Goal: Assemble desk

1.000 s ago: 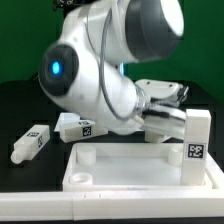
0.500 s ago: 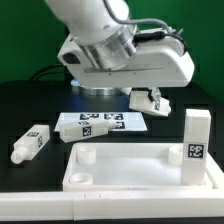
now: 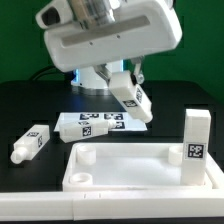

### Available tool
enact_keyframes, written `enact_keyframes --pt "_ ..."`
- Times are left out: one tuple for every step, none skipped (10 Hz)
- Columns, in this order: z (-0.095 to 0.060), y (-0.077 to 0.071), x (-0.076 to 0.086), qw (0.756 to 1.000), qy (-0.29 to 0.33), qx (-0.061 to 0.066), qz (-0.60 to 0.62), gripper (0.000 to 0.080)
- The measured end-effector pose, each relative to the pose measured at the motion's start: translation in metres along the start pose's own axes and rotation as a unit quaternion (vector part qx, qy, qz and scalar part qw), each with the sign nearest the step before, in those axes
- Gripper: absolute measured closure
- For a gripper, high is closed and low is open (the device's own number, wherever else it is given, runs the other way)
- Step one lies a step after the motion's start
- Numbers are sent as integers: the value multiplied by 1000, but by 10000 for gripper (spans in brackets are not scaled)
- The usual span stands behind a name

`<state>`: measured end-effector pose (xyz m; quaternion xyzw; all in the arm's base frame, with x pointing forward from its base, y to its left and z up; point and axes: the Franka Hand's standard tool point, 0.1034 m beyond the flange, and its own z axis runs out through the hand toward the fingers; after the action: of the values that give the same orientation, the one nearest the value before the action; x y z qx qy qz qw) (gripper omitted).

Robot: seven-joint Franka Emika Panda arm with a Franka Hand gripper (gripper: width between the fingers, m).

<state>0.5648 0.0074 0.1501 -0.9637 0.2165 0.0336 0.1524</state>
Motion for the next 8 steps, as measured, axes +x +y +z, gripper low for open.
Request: enact_keyframes --pt "0 -10 3 999 34 -1 4 514" --pt "2 -7 3 997 79 -5 -2 514" --pt "2 -5 6 993 119 -9 -3 514" --pt "3 -5 9 987 160 -13 -10 514" --pt "2 -2 21 981 188 -20 -29 514" --pt "-3 -1 37 976 212 -24 -43 514" --pt "-12 -1 54 960 271 -33 -65 514" --pt "-14 -1 58 948 309 -38 -72 514"
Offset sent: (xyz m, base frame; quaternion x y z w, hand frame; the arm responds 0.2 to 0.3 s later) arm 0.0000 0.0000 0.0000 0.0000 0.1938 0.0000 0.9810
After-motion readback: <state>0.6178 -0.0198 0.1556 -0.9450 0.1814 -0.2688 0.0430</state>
